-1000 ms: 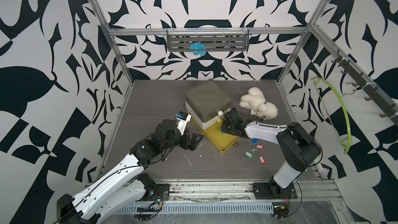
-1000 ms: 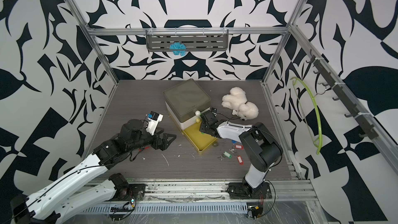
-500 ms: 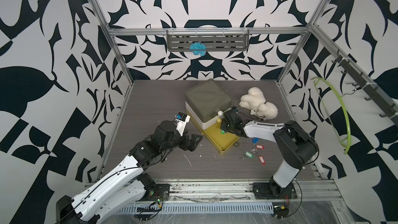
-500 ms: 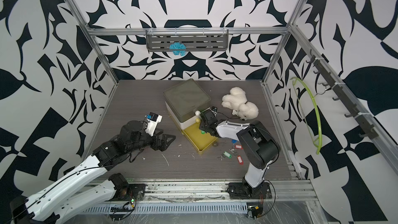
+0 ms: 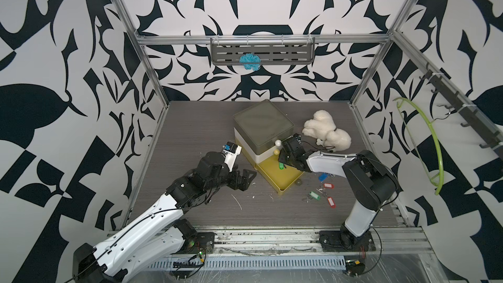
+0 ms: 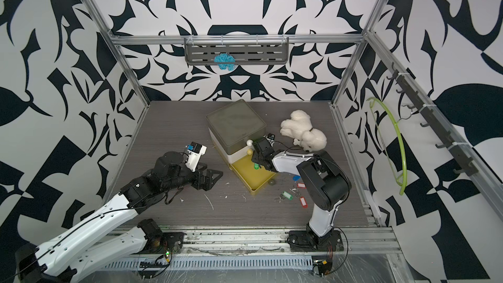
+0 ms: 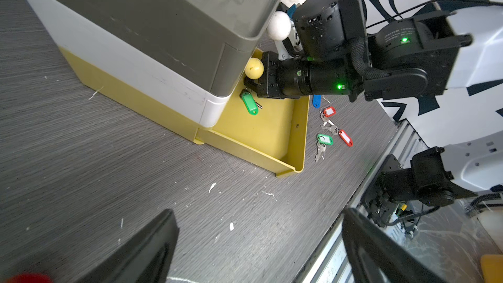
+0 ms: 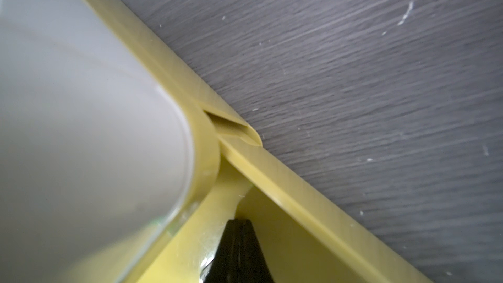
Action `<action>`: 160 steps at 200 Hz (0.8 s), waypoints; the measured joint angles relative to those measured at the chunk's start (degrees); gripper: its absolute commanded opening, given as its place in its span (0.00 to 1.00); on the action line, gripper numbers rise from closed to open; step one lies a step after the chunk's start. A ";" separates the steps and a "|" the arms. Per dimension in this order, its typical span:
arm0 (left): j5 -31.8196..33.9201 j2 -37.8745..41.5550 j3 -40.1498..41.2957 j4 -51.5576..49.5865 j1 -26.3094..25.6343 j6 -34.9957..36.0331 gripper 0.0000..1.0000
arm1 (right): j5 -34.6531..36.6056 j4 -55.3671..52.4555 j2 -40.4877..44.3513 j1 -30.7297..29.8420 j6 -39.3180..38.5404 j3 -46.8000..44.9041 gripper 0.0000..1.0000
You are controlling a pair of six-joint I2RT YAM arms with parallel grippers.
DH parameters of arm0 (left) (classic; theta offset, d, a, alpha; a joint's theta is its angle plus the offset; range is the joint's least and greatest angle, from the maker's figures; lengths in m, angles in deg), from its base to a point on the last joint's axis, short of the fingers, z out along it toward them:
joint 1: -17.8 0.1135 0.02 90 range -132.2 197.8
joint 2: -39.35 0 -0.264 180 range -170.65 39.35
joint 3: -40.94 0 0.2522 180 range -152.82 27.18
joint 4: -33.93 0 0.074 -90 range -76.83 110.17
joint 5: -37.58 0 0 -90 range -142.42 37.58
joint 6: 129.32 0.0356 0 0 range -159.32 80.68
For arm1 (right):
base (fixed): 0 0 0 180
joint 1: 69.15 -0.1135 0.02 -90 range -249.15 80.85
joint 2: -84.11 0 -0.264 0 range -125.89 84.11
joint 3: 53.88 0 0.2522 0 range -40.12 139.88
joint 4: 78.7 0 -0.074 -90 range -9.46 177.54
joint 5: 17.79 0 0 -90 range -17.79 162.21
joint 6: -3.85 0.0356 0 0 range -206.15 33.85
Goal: Take the keys out of the drawer
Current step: Pick up the key from the drawer.
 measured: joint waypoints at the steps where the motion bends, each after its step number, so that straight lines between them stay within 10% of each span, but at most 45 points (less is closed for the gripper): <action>1: -0.02 0.00 0.00 0.00 0.00 0.00 0.99 | -0.02 -0.02 0.00 0.00 0.02 0.00 0.03; 110: -0.13 -0.09 0.70 1.51 0.00 -1.29 0.99 | -1.62 -0.61 9.35 -1.07 -1.53 -4.20 0.00; 131: -0.31 -0.26 0.76 1.68 0.00 -1.46 0.99 | -3.21 -0.31 10.12 -0.96 -1.01 -5.01 0.27; 160: -0.52 -0.28 0.79 1.73 0.00 -1.70 0.99 | -7.08 0.13 6.80 -0.76 0.61 -4.55 0.33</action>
